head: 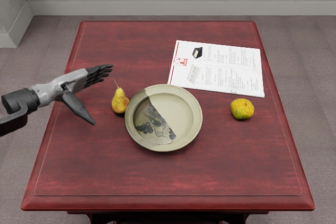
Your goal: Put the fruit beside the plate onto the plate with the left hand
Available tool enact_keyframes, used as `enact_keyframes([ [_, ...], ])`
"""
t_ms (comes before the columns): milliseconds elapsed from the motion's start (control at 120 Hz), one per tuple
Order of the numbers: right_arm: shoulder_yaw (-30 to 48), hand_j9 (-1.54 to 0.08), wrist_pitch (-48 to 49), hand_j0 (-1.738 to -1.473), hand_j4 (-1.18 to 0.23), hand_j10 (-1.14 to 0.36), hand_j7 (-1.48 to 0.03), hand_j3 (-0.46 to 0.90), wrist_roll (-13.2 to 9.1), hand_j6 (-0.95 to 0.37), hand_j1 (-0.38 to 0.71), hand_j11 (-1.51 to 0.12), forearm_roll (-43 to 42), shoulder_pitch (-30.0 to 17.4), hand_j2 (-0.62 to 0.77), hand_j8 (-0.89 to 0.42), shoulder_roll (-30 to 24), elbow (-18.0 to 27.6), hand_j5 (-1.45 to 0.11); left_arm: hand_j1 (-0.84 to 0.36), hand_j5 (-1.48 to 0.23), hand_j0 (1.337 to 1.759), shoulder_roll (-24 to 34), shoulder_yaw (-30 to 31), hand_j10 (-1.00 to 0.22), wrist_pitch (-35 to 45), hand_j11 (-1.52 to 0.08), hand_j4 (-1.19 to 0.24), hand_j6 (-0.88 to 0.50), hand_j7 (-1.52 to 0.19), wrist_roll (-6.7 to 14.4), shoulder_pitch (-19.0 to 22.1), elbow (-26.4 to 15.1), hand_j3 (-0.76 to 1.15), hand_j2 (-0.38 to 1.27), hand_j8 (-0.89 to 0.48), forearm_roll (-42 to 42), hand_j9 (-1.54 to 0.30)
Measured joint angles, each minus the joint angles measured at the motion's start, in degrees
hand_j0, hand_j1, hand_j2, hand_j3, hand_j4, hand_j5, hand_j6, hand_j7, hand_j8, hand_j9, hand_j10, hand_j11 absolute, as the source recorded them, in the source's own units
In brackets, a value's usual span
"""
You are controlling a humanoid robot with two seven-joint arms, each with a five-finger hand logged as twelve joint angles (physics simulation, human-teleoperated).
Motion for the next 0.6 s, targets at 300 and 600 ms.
enact_keyframes([
  [300, 0.0, -0.02, 0.0, -1.658, -0.01, -0.01, -0.02, 0.00, 0.0, -0.01, -0.33, -0.02, 0.0, 0.0, 0.00, -0.01, 0.0, 0.0, -0.02, 0.21, -0.16, 1.658, -0.1, 1.9, -0.12, 4.0, -0.15, -0.12, -0.12, -0.15, -0.3, 0.0, -0.4, 0.00, 0.03, -0.12, 0.0, -0.15],
  [600, 0.0, -0.02, 0.0, -1.658, -0.01, -0.01, -0.02, 0.00, 0.0, -0.01, -0.33, -0.02, 0.0, 0.0, 0.00, -0.01, 0.0, 0.0, -0.02, 0.09, -0.28, 1.658, -2.0, 3.3, -0.22, 5.2, -0.28, -0.22, -0.22, -0.28, -0.3, 0.0, -1.1, 0.00, 0.05, -0.22, 0.0, -0.28],
])
